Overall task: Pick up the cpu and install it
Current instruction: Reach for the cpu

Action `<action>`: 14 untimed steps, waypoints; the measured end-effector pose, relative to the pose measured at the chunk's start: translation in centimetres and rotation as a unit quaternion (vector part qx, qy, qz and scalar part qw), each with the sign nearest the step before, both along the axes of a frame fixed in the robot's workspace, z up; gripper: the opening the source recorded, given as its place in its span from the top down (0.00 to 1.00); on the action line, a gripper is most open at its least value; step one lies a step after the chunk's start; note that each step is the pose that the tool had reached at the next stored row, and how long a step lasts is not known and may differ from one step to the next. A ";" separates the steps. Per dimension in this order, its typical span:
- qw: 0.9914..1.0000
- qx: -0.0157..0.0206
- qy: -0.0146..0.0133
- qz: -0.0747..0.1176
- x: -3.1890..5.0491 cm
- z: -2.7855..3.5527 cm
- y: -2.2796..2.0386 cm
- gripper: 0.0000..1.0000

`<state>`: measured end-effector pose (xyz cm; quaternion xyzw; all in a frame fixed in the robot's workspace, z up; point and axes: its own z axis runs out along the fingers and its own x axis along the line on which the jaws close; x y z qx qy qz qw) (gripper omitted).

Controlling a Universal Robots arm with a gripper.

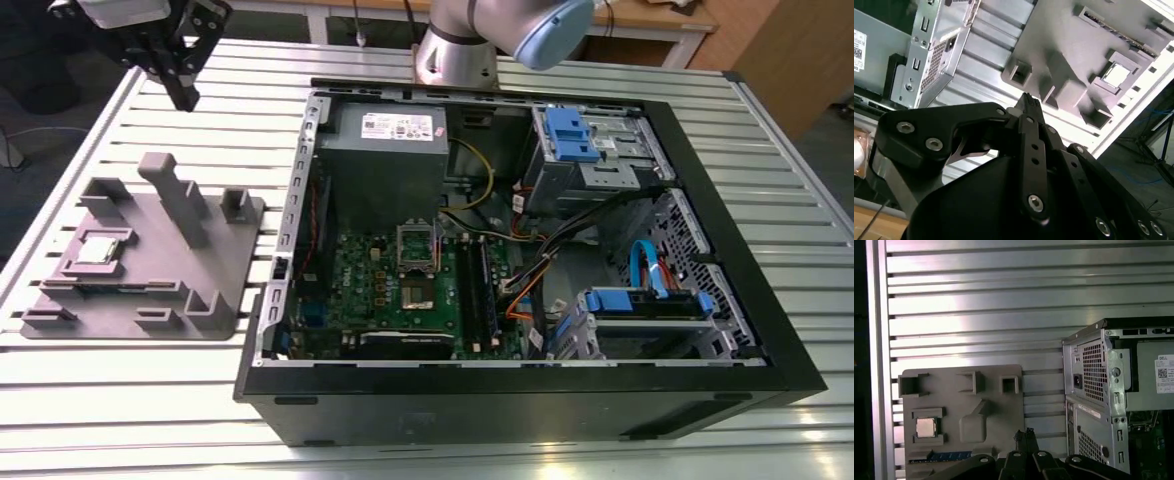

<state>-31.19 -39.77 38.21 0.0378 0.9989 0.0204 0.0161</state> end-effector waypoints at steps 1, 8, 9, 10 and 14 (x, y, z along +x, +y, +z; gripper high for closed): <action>1.000 0.000 0.000 0.000 -0.07 0.00 0.00 0.89; 1.000 0.000 0.000 0.000 -0.28 -0.01 0.00 0.89; 1.000 0.000 0.000 0.000 -0.29 -0.01 0.00 0.89; 1.000 0.000 0.000 0.000 -0.29 -0.01 0.00 0.89; 1.000 0.000 0.000 0.000 -0.29 -0.01 0.00 0.89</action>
